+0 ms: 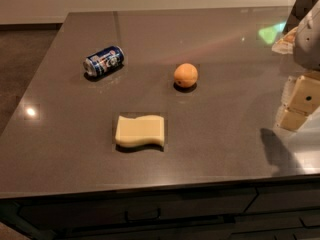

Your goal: Move sponge near orange

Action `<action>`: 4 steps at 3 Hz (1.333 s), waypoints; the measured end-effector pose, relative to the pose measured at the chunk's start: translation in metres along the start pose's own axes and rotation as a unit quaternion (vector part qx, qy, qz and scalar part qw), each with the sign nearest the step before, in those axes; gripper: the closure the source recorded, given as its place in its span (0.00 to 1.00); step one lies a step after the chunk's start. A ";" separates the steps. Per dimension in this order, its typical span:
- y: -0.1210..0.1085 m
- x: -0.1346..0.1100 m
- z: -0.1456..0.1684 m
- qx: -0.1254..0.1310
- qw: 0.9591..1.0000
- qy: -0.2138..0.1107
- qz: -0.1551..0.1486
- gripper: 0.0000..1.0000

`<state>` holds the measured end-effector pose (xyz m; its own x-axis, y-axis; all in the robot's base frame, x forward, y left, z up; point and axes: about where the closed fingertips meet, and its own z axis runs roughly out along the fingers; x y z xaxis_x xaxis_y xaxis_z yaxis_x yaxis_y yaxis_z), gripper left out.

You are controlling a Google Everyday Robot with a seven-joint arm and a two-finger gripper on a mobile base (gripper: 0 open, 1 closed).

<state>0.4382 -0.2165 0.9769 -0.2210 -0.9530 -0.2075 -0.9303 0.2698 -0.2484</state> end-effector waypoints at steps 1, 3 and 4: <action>0.000 0.000 0.000 0.000 1.000 0.000 0.000 0.00; 0.022 -0.098 0.034 -0.056 0.995 -0.069 -0.039 0.00; 0.045 -0.147 0.065 -0.074 0.991 -0.091 -0.067 0.00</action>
Offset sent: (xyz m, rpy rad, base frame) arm 0.0208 0.0947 -0.0173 0.1777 0.1316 0.1203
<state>0.4476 -0.0552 0.9342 -0.0487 -0.9347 -0.3522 -0.9834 0.1066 -0.1470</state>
